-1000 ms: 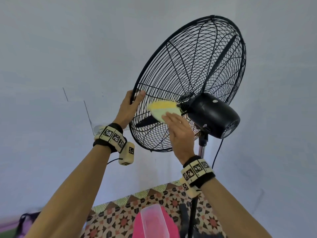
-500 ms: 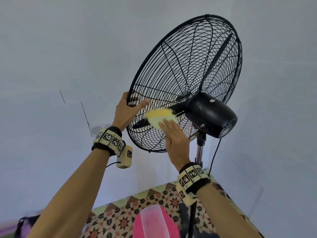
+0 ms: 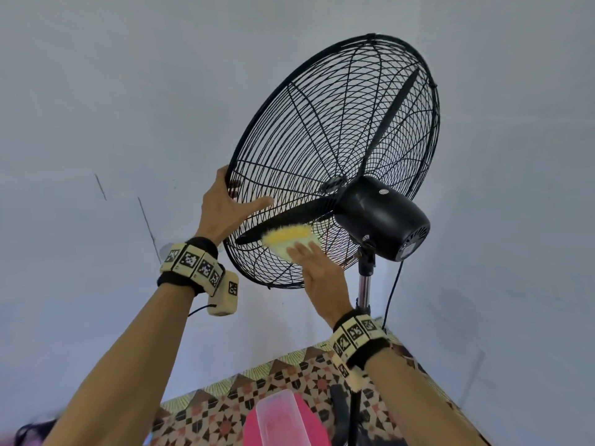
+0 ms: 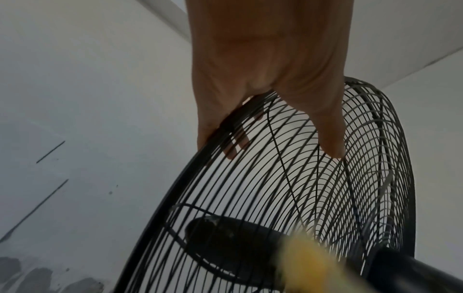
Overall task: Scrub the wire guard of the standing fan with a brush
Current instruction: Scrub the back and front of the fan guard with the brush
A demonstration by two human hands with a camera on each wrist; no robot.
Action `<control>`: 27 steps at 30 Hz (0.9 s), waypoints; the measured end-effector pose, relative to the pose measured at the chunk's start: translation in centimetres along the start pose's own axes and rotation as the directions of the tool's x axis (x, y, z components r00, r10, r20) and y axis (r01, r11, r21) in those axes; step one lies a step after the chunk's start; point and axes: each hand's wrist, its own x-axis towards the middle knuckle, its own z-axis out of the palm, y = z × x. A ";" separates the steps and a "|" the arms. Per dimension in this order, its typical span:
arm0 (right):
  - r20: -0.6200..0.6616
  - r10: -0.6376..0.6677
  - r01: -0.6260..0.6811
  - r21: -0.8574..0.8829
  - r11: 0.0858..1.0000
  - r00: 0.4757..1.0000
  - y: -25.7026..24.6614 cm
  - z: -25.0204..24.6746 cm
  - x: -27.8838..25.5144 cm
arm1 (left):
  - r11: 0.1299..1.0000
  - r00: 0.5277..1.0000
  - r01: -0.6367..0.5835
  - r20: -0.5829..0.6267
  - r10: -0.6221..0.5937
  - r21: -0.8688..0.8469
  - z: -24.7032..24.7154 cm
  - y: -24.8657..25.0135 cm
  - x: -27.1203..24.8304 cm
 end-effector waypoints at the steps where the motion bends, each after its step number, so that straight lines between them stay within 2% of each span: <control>1: 0.016 -0.001 0.001 0.001 1.000 1.000 0.3 -0.2 -0.3 | 1.000 1.000 0.005 0.006 -0.005 -0.007 -0.1 0.0 0.0; 7: -0.207 0.089 -0.077 0.062 0.995 0.974 -0.5 -2.0 3.0 | 1.000 1.000 -0.006 0.019 0.005 0.009 0.1 0.5 0.1; 9: -0.165 0.099 -0.094 0.035 0.995 0.981 -0.7 -1.1 2.8 | 1.000 1.000 -0.001 0.013 0.001 0.007 0.0 0.5 0.0; 12: -0.014 0.046 -0.046 -0.021 0.999 0.999 -0.3 0.2 0.1 | 1.000 1.000 0.013 0.017 -0.013 0.006 -0.4 0.3 -0.3; 14: -0.002 0.033 -0.033 -0.004 0.999 0.999 0.1 -0.3 -0.6 | 1.000 1.000 0.013 0.027 -0.013 0.010 -0.5 0.4 -0.3; 18: -0.208 0.114 -0.110 0.029 0.994 0.972 -0.1 -2.3 2.4 | 1.000 0.999 0.004 0.039 -0.004 0.023 -0.2 0.7 -0.2; 20: -0.243 0.155 -0.151 0.035 0.988 0.958 0.0 -2.3 3.6 | 1.000 0.999 0.008 0.038 -0.009 0.025 -0.2 0.7 -0.2; 25: -0.025 0.048 -0.050 -0.051 0.997 0.999 1.3 -0.2 0.2 | 0.999 0.999 0.030 0.025 -0.031 0.030 -0.5 0.1 -0.3; 27: -0.030 0.047 -0.048 -0.037 0.998 0.998 1.7 -0.9 -0.2 | 0.999 0.999 0.026 0.027 -0.027 0.035 -0.4 0.2 -0.4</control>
